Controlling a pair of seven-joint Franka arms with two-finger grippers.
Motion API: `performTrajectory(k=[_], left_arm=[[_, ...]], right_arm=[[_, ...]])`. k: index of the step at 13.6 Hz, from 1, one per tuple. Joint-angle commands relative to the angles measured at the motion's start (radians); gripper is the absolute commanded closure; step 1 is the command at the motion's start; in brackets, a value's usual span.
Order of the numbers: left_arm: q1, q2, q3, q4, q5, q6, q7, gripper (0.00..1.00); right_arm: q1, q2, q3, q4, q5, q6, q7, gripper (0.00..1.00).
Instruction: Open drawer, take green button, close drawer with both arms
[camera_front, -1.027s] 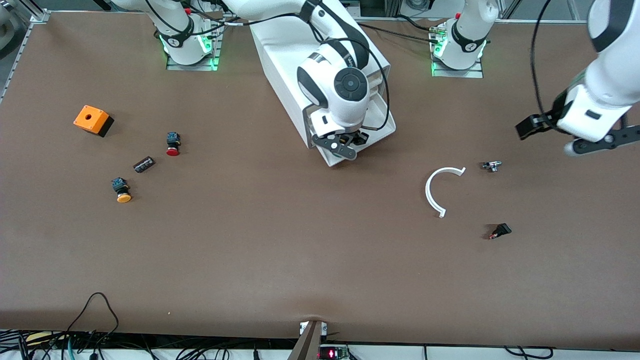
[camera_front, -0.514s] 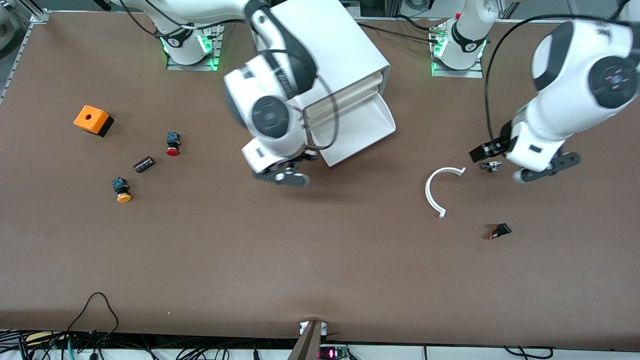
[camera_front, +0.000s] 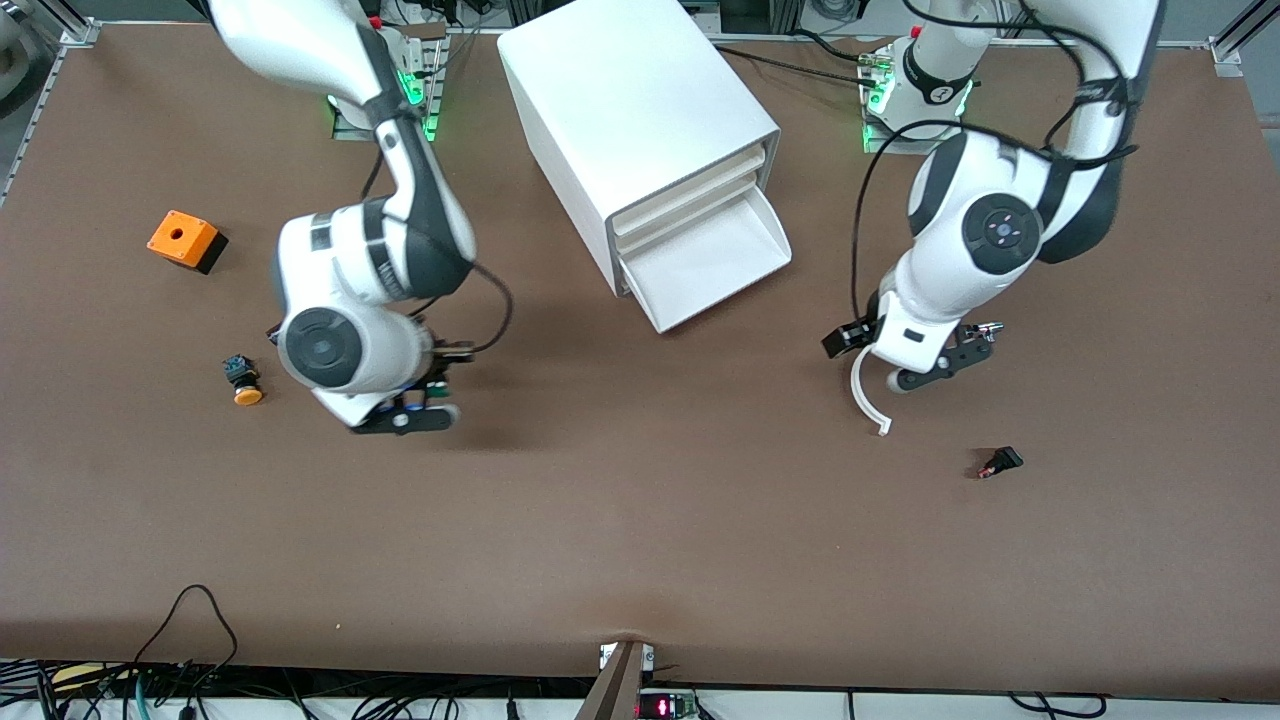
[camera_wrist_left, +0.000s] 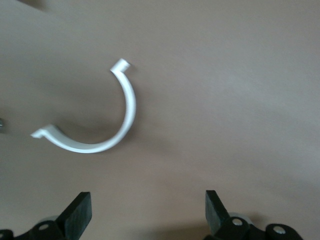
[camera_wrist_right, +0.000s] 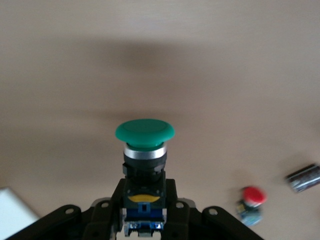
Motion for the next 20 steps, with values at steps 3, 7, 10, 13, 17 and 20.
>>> performTrajectory(k=[3,7,10,13,17,20], left_arm=[[-0.100,0.128,-0.001,-0.054,-0.158,0.213,-0.021,0.00],[-0.132,0.217,-0.053,-0.051,-0.240,0.260,-0.027,0.00],[-0.135,0.224,-0.127,-0.051,-0.248,0.254,-0.119,0.00],[-0.143,0.224,-0.182,-0.048,-0.248,0.249,-0.206,0.00],[-0.146,0.224,-0.228,-0.051,-0.248,0.243,-0.246,0.00],[-0.149,0.231,-0.265,-0.051,-0.248,0.243,-0.268,0.00]], right_arm=[[0.017,-0.050,-0.110,-0.260,-0.002,0.234,-0.319,1.00],[-0.058,-0.028,-0.117,-0.316,0.007,0.352,-0.457,1.00],[-0.075,0.012,-0.115,-0.323,0.028,0.412,-0.474,1.00],[-0.097,0.035,-0.112,-0.325,0.082,0.431,-0.526,0.97],[-0.103,0.049,-0.112,-0.331,0.102,0.454,-0.537,0.51],[-0.101,0.045,-0.111,-0.325,0.104,0.452,-0.534,0.18]])
